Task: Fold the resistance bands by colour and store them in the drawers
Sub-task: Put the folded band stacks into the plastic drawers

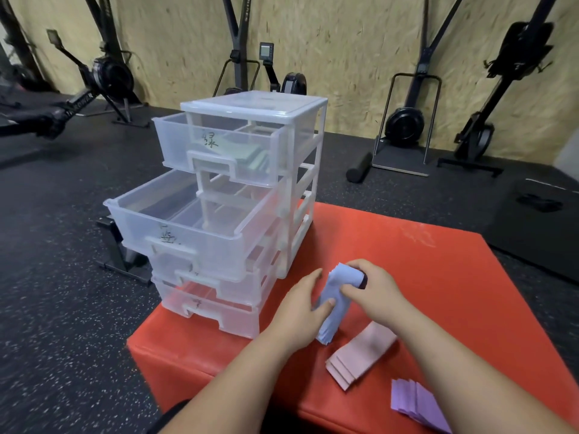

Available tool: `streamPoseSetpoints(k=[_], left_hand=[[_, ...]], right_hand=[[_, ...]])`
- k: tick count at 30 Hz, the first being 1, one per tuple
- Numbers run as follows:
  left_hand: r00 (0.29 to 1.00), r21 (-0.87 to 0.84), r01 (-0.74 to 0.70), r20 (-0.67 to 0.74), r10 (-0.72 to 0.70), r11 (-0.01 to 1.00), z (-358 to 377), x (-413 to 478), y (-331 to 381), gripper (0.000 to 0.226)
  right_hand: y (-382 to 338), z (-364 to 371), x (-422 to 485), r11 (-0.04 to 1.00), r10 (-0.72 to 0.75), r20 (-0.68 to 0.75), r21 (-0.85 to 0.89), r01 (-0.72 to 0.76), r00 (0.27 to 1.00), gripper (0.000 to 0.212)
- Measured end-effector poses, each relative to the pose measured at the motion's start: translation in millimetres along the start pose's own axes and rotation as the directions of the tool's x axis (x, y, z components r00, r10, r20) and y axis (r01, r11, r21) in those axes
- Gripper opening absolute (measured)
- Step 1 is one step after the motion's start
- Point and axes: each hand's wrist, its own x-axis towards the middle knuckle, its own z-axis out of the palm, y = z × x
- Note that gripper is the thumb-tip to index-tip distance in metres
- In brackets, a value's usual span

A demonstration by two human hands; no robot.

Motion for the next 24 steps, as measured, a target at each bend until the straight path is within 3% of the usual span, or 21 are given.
streamPoseSetpoints(k=[7,12,16,19,24], left_hand=[[0.985,-0.118,-0.092,-0.156,0.073,0.989,-37,-16,40,0.043],[0.964,-0.19,-0.167,-0.236,0.12,0.967,-67,-23,69,0.048],[0.931,-0.253,-0.249,-0.33,0.159,0.935,-98,-30,102,0.056],[0.883,-0.245,-0.26,-0.451,0.128,0.934,-124,-38,119,0.055],[0.799,-0.361,-0.299,-0.6,0.025,0.883,-163,-51,129,0.052]], right_hand=[[-42,-18,-18,0.978,-0.118,-0.024,0.17,0.12,0.993,0.049],[-79,-37,-30,0.879,-0.12,-0.036,0.46,0.123,0.992,0.047],[-111,-43,-41,0.736,-0.159,0.036,0.67,0.095,0.987,0.032],[-141,-43,-53,0.69,-0.205,0.094,0.72,0.076,0.974,0.029],[-185,-32,-50,0.72,-0.288,0.105,0.68,0.143,0.952,0.035]])
